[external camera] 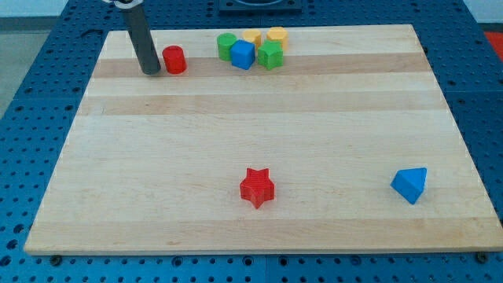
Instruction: Move the red circle towards the green circle
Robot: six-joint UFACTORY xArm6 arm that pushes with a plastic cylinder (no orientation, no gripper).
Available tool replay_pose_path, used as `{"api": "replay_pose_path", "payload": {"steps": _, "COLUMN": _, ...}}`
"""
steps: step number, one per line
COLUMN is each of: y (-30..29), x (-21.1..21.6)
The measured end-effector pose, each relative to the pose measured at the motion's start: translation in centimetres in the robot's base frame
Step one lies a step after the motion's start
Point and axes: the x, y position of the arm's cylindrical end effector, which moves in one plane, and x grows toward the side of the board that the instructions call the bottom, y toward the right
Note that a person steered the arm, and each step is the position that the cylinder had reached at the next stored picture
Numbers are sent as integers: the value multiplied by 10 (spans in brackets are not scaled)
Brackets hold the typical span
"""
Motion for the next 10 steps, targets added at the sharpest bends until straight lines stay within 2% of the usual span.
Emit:
{"api": "replay_pose_path", "payload": {"steps": 1, "y": -2, "x": -6}}
{"api": "replay_pose_path", "payload": {"steps": 2, "y": 49, "x": 11}}
{"api": "replay_pose_path", "payload": {"steps": 3, "y": 54, "x": 15}}
{"api": "replay_pose_path", "payload": {"steps": 5, "y": 54, "x": -20}}
{"api": "replay_pose_path", "payload": {"steps": 8, "y": 85, "x": -5}}
{"api": "replay_pose_path", "payload": {"steps": 10, "y": 79, "x": -18}}
